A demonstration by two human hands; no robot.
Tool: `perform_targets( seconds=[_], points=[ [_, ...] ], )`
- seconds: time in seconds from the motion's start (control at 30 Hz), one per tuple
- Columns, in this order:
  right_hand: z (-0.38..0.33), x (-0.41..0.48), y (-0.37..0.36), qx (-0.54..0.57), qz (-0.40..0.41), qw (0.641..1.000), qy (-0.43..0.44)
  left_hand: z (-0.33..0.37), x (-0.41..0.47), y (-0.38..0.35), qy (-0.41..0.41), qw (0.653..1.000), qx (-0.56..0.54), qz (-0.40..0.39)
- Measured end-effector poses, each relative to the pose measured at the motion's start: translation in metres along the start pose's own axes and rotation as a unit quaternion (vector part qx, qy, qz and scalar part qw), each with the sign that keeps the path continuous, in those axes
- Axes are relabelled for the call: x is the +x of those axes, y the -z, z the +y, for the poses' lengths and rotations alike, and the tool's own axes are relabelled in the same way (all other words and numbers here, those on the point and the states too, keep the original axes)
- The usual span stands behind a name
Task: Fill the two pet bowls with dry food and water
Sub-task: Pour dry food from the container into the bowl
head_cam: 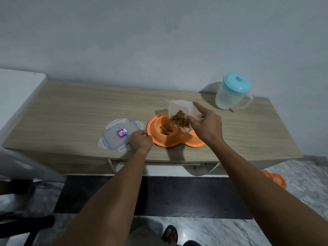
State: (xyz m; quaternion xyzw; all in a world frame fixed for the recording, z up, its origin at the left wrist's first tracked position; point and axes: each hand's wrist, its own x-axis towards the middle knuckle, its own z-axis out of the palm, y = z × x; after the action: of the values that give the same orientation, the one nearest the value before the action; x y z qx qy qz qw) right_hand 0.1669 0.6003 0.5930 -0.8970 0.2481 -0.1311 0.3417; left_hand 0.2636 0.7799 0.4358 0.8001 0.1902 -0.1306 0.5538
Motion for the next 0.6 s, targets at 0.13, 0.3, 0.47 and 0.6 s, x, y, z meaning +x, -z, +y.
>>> perform_targets(
  seconds=[0.13, 0.3, 0.47, 0.6],
  points=[
    [0.003, 0.0, -0.001, 0.003, -0.003, 1.0, -0.001, 0.0, -0.001, 0.001, -0.012, 1.0, 0.015, 0.002],
    [0.008, 0.002, -0.002, 0.132, 0.005, 0.987, -0.087, 0.0, 0.0, 0.0, -0.012, 1.0, 0.016, 0.002],
    [0.029, 0.001, -0.006, 0.361, -0.014, 0.906, -0.222, -0.001, 0.003, -0.001, -0.007, 1.0, 0.016, 0.009],
    [0.034, -0.006, -0.01, 0.472, -0.033, 0.839, -0.268, 0.002, 0.007, -0.005, -0.002, 1.0, 0.013, 0.012]
  ],
)
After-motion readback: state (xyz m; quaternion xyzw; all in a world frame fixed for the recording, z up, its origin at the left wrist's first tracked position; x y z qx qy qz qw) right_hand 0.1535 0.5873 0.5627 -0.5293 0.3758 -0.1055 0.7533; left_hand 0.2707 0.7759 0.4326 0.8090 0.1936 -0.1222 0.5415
